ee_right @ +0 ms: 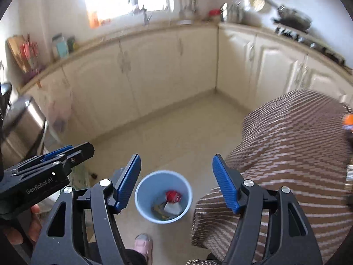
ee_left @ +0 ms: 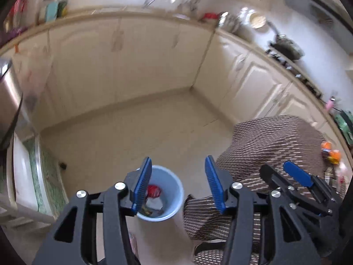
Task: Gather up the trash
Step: 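Grasp the orange cracker with the left tool while the right tool grasps the black snack wrapper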
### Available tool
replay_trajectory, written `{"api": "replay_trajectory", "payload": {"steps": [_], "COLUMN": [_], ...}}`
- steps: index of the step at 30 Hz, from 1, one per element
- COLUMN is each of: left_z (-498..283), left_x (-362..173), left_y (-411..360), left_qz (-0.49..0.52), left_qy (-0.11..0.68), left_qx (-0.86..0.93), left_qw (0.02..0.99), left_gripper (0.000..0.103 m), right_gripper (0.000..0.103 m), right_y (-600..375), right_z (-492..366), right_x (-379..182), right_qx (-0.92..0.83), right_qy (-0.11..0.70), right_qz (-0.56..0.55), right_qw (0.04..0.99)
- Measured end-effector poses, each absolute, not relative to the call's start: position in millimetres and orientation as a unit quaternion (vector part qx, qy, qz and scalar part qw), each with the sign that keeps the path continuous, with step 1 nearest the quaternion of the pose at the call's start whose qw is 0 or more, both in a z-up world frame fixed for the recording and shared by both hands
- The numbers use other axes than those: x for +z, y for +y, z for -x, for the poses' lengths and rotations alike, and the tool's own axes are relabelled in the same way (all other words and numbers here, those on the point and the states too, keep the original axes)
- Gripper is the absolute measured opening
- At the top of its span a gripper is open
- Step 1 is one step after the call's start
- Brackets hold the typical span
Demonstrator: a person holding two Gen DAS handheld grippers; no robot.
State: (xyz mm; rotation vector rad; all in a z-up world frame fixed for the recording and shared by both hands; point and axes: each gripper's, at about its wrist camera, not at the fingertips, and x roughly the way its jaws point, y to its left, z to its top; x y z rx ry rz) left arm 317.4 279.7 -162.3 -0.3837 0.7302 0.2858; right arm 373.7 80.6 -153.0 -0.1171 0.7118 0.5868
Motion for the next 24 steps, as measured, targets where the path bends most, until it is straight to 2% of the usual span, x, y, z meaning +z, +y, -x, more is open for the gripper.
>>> {"api": "replay_trajectory", "payload": {"steps": [6, 10, 19, 24], "left_z": [-314.6, -321.4, -341.4, -355.6], "left_x": [-116.4, -108.0, -140.2, -167.8], "left_y": [192.4, 113.0, -41.9, -88.0], "left_qz": [0.152, 0.123, 0.053, 0.002], "left_qy": [0.33, 0.339, 0.4, 0.43], "left_qx": [0.056, -0.014, -0.13, -0.121], "left_qw": [0.93, 0.932, 0.906, 0.894], "left_gripper": [0.052, 0.052, 0.052, 0.052], "right_gripper": [0.069, 0.07, 0.071, 0.071], "right_y": [-4.1, -79.7, -229.1, -275.7], "right_z": [-343.3, -330.5, -316.6, -318.0], "right_x": [-107.9, -95.9, -111.0, -130.9], "right_qx": [0.24, 0.189, 0.075, 0.047], "right_qy": [0.296, 0.284, 0.3, 0.322], "right_qz": [0.031, 0.015, -0.034, -0.061], "right_qw": [0.924, 0.94, 0.951, 0.943]}}
